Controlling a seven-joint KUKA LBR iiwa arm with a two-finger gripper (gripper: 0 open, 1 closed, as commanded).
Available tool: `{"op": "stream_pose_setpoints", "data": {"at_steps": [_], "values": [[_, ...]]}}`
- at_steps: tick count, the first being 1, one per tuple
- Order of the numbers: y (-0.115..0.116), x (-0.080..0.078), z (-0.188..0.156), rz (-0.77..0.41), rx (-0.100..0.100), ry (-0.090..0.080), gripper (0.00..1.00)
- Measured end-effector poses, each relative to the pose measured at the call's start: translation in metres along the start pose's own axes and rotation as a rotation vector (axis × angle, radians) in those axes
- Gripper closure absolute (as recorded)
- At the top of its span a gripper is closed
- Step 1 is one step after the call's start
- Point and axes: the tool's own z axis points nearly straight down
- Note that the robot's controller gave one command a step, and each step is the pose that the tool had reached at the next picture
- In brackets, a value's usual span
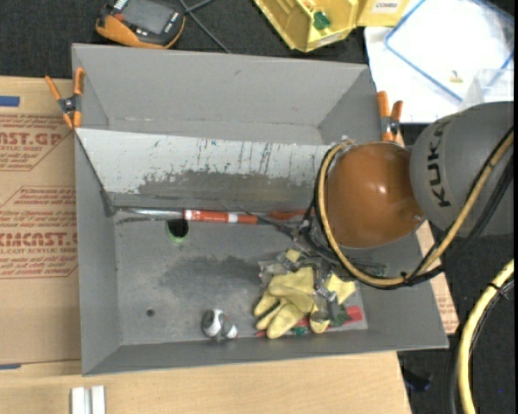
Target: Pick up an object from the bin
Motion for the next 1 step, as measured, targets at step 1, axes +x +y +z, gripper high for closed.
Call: {"op": "stream_pose_setpoints", "data": {"at_steps": [1], "values": [[0.026,0.0035,0.0271,0.085,0.008,-0.028,0.0]]}}
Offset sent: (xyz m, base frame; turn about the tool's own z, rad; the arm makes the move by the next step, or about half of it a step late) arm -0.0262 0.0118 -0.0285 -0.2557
